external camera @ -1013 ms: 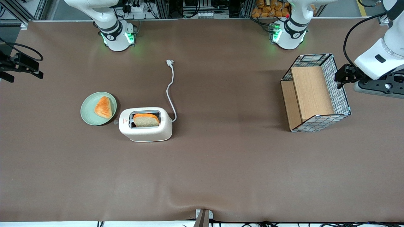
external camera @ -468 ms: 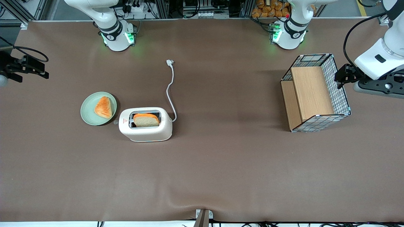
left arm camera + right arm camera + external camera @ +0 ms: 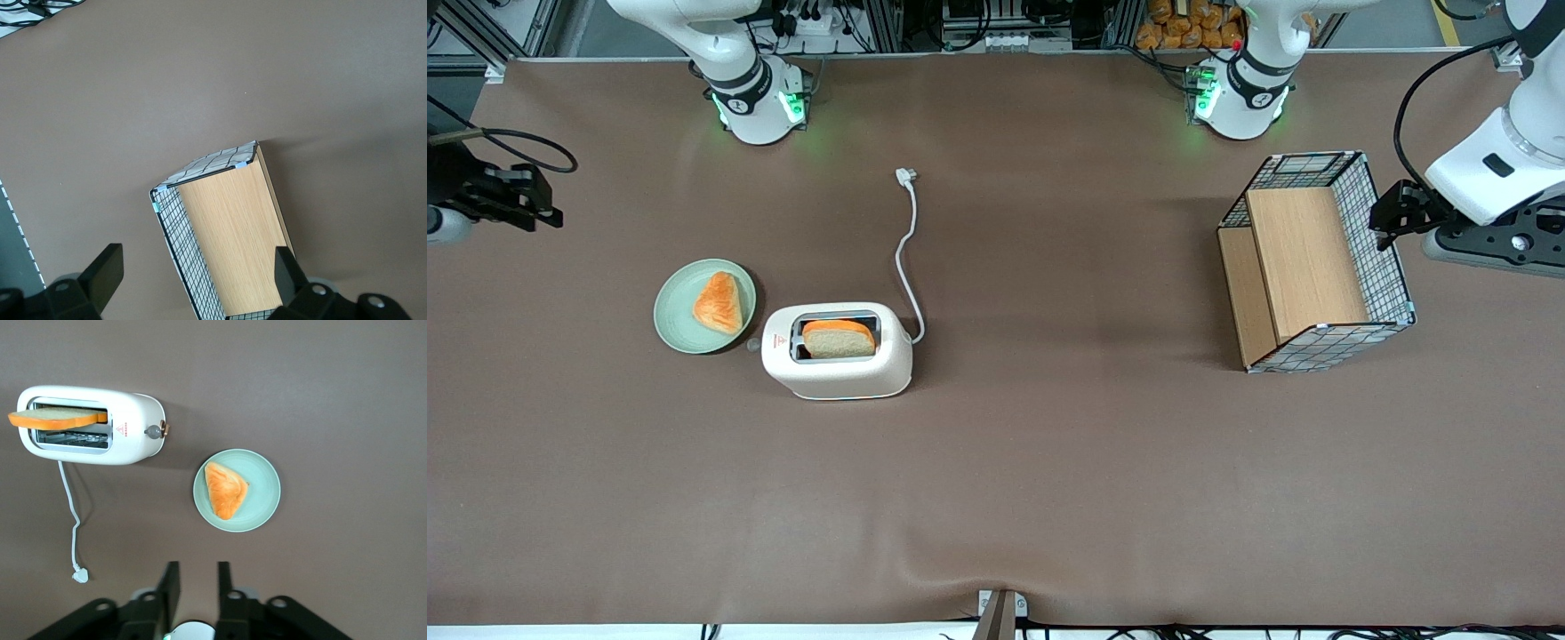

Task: Press toaster button with right arm
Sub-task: 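Move the right gripper in toward the white toaster beside the green plate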

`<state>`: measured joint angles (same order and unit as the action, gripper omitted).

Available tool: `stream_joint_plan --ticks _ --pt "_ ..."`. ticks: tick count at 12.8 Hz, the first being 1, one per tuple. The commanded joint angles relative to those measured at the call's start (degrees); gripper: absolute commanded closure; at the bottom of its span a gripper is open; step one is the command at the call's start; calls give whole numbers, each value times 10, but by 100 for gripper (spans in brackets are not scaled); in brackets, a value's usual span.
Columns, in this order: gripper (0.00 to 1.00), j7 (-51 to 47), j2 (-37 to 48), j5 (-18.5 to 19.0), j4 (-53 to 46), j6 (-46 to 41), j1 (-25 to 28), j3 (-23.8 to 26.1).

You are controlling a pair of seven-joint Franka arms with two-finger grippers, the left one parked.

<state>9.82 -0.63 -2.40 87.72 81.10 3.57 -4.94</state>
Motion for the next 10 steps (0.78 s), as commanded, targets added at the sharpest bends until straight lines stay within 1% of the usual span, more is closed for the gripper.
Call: stream_joint_plan --ticks 1,2,3,7,8,9,10 --pt "100 -2 3 -17 53 52 15 -4" --pt "100 -4 2 -36 70 72 15 -5" --pt "100 -4 3 -44 87 94 15 -5" --pt "100 -6 -3 -47 126 154 21 -5" --pt "100 -5 -3 -59 138 169 21 -5" --pt "100 -6 -4 -80 148 182 25 -7" --pt "100 -5 -10 -95 150 188 35 -17"
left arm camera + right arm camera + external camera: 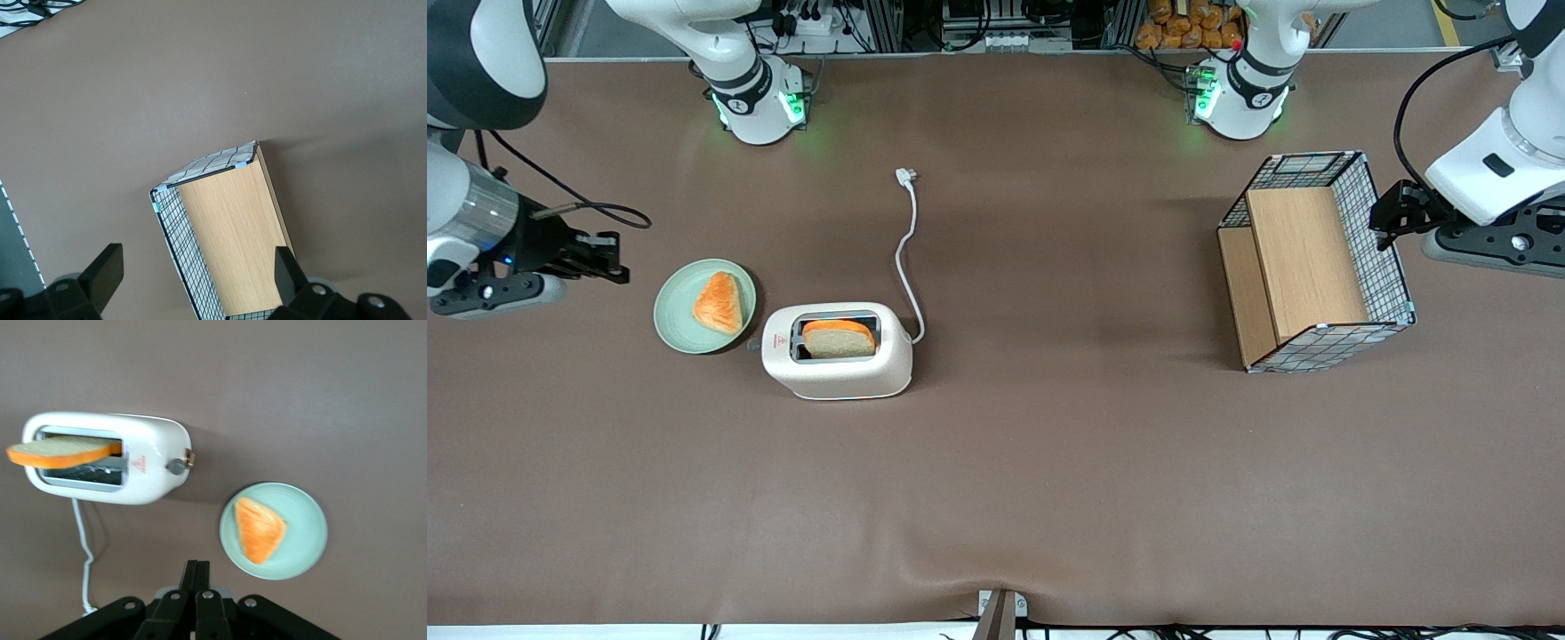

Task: Press toaster button with right arm
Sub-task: 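Move the right gripper in toward the white toaster beside the green plate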

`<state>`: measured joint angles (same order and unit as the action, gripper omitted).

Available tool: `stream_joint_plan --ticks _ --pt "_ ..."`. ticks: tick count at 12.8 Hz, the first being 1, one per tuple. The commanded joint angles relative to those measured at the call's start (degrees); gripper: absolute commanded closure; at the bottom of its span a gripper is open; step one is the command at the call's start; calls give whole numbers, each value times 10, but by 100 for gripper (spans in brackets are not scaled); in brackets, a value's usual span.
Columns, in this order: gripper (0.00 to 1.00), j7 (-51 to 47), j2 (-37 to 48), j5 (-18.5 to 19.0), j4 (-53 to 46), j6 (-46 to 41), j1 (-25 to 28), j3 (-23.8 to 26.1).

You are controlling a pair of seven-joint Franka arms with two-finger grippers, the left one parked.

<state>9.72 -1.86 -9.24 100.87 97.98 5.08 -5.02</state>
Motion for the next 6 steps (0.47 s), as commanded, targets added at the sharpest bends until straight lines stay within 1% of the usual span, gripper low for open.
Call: stream_joint_plan --ticks 1,2,4,6 --pt "100 -4 -5 -32 20 25 20 -18" --pt "100 -4 -9 -37 20 33 20 -18" --pt "100 2 -13 -80 38 48 17 -19" --pt "100 3 -19 -101 39 49 15 -20"
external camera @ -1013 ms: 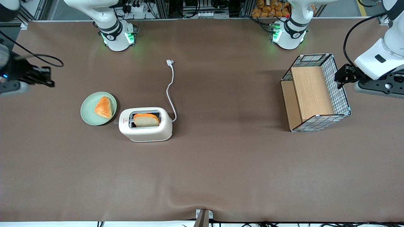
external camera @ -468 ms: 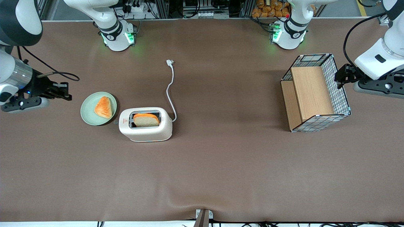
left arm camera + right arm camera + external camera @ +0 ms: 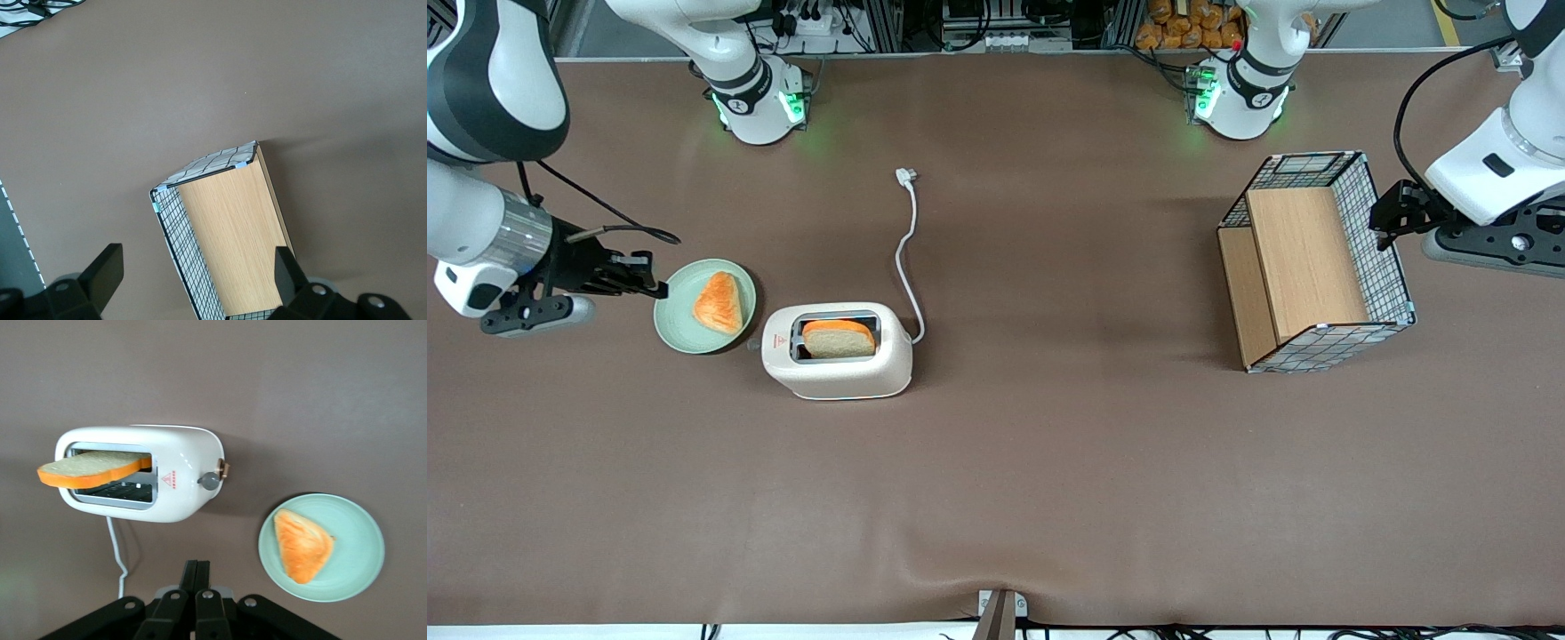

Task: Press toaster button with right arm
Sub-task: 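Move the right gripper in toward the white toaster beside the green plate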

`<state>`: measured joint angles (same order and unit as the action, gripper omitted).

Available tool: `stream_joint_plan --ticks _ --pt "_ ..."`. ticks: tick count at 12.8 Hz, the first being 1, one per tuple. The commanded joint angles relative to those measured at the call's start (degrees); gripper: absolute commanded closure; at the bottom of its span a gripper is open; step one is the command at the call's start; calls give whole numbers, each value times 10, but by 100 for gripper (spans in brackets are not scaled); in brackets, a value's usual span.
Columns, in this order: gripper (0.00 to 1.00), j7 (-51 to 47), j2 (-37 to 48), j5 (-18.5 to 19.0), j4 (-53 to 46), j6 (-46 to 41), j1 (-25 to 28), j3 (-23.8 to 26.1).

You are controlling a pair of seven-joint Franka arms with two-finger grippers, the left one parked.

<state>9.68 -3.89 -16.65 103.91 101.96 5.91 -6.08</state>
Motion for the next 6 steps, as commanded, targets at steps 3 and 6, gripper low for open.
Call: stream_joint_plan --ticks 3,6 --pt "100 7 -10 -77 9 10 6 -22" --pt "100 22 -17 -83 9 18 6 -25"
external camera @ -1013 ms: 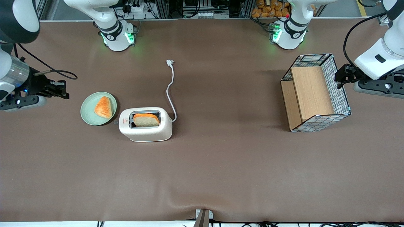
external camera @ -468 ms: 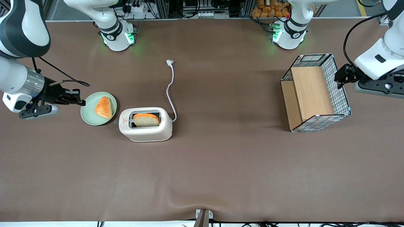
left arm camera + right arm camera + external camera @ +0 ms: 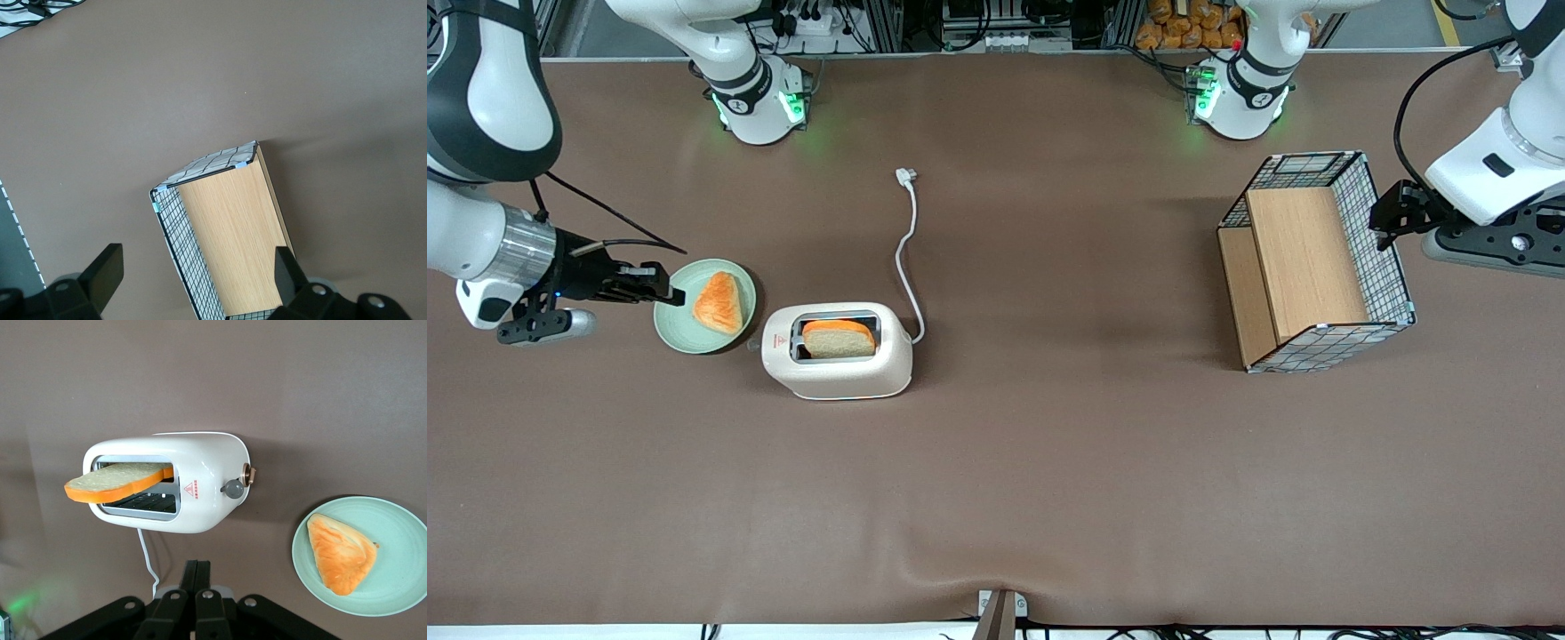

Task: Press toaster button with right arm
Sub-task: 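Move the right gripper in toward the white toaster beside the green plate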

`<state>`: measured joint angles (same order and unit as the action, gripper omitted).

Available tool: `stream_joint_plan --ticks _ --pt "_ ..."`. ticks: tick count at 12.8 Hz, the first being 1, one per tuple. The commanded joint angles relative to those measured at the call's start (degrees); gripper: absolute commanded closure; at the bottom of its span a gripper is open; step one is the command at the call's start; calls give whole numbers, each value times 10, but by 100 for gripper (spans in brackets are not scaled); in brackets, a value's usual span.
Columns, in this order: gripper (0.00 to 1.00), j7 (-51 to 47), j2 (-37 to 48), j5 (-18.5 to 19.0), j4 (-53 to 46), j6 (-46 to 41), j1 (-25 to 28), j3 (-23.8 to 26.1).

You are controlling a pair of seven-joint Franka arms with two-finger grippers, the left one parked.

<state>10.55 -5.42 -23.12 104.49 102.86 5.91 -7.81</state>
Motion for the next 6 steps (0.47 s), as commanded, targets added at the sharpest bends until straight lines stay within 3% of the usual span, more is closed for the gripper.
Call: stream_joint_plan --ticks 1,3,6 --pt "100 14 -5 -21 5 10 6 -8" --pt "100 14 -7 -25 14 24 6 -9" --pt "100 56 -17 -63 42 60 6 -13"
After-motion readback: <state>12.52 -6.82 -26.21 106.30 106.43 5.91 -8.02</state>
